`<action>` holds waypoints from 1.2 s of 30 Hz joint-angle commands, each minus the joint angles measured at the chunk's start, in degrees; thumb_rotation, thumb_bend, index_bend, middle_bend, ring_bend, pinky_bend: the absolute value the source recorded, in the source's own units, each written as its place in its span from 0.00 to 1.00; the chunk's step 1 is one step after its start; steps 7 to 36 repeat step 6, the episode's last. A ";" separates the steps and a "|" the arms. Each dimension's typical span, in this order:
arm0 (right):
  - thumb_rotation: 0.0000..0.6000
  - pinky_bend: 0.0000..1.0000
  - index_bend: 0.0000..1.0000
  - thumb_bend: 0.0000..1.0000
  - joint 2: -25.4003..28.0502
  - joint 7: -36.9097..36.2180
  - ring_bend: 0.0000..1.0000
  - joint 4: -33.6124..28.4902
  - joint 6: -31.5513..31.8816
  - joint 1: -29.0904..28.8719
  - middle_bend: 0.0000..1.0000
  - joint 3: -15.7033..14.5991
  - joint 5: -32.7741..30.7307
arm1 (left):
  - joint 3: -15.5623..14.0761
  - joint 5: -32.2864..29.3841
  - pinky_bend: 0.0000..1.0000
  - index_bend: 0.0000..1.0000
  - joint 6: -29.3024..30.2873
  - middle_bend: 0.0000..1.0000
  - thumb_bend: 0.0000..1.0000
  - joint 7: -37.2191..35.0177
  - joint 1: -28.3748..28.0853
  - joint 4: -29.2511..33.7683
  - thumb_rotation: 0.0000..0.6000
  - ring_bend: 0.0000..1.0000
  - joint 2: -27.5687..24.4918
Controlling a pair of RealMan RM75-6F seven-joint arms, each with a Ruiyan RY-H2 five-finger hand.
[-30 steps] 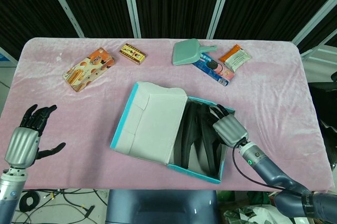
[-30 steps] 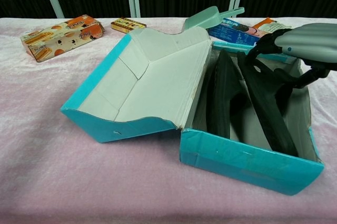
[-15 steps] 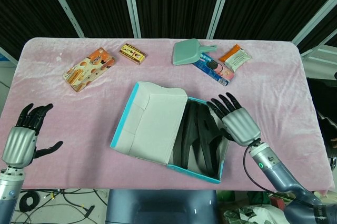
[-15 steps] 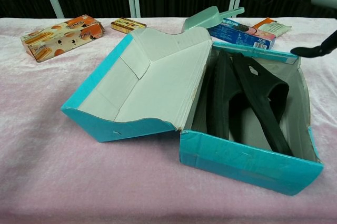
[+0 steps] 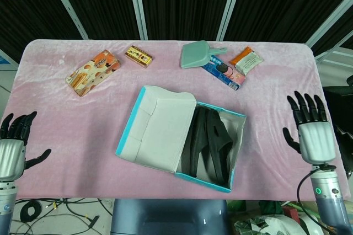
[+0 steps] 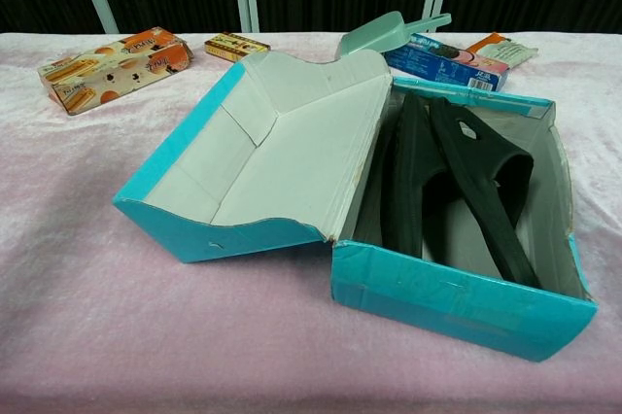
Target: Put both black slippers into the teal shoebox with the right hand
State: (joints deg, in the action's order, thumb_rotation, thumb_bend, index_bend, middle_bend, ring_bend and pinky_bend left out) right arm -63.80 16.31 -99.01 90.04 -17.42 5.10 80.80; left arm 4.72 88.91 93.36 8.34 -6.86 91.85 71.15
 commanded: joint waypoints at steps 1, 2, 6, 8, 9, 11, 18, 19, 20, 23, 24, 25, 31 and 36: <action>1.00 0.04 0.01 0.29 -0.57 -0.05 0.00 2.28 3.34 3.54 0.03 -1.54 0.92 | -1.09 0.02 0.05 0.00 1.17 0.15 0.01 0.66 1.51 -0.06 1.00 0.12 -0.20; 1.00 0.04 0.01 0.29 -0.90 0.03 0.00 2.74 4.04 4.33 0.03 -1.86 1.13 | -1.44 0.12 0.05 0.00 1.52 0.16 0.01 0.73 1.98 -0.09 1.00 0.12 -0.20; 1.00 0.04 0.01 0.29 -2.07 -0.02 0.00 3.93 5.72 6.75 0.03 -2.91 1.91 | -2.72 0.48 0.05 0.01 2.74 0.16 0.01 0.31 3.72 -0.54 1.00 0.12 0.15; 1.00 0.04 0.01 0.29 -2.07 -0.02 0.00 3.93 5.72 6.75 0.03 -2.91 1.91 | -2.72 0.48 0.05 0.01 2.74 0.16 0.01 0.31 3.72 -0.54 1.00 0.12 0.15; 1.00 0.04 0.01 0.29 -2.07 -0.02 0.00 3.93 5.72 6.75 0.03 -2.91 1.91 | -2.72 0.48 0.05 0.01 2.74 0.16 0.01 0.31 3.72 -0.54 1.00 0.12 0.15; 1.00 0.04 0.01 0.29 -2.07 -0.02 0.00 3.93 5.72 6.75 0.03 -2.91 1.91 | -2.72 0.48 0.05 0.01 2.74 0.16 0.01 0.31 3.72 -0.54 1.00 0.12 0.15; 1.00 0.04 0.01 0.29 -2.07 -0.02 0.00 3.93 5.72 6.75 0.03 -2.91 1.91 | -2.72 0.48 0.05 0.01 2.74 0.16 0.01 0.31 3.72 -0.54 1.00 0.12 0.15; 1.00 0.04 0.01 0.29 -2.07 -0.02 0.00 3.93 5.72 6.75 0.03 -2.91 1.91 | -2.72 0.48 0.05 0.01 2.74 0.16 0.01 0.31 3.72 -0.54 1.00 0.12 0.15; 1.00 0.04 0.01 0.29 -2.07 -0.02 0.00 3.93 5.72 6.75 0.03 -2.91 1.91 | -2.72 0.48 0.05 0.01 2.74 0.16 0.01 0.31 3.72 -0.54 1.00 0.12 0.15; 1.00 0.04 0.01 0.29 -2.07 -0.02 0.00 3.93 5.72 6.75 0.03 -2.91 1.91 | -2.72 0.48 0.05 0.01 2.74 0.16 0.01 0.31 3.72 -0.54 1.00 0.12 0.15; 1.00 0.04 0.01 0.29 -2.07 -0.02 0.00 3.93 5.72 6.75 0.03 -2.91 1.91 | -2.72 0.48 0.05 0.01 2.74 0.16 0.01 0.31 3.72 -0.54 1.00 0.12 0.15; 1.00 0.04 0.01 0.29 -2.07 -0.02 0.00 3.93 5.72 6.75 0.03 -2.91 1.91 | -2.72 0.48 0.05 0.01 2.74 0.16 0.01 0.31 3.72 -0.54 1.00 0.12 0.15; 1.00 0.04 0.01 0.29 -2.07 -0.02 0.00 3.93 5.72 6.75 0.03 -2.91 1.91 | -2.72 0.48 0.05 0.01 2.74 0.16 0.01 0.31 3.72 -0.54 1.00 0.12 0.15; 1.00 0.04 0.01 0.29 -2.07 -0.02 0.00 3.93 5.72 6.75 0.03 -2.91 1.91 | -2.72 0.48 0.05 0.01 2.74 0.16 0.01 0.31 3.72 -0.54 1.00 0.12 0.15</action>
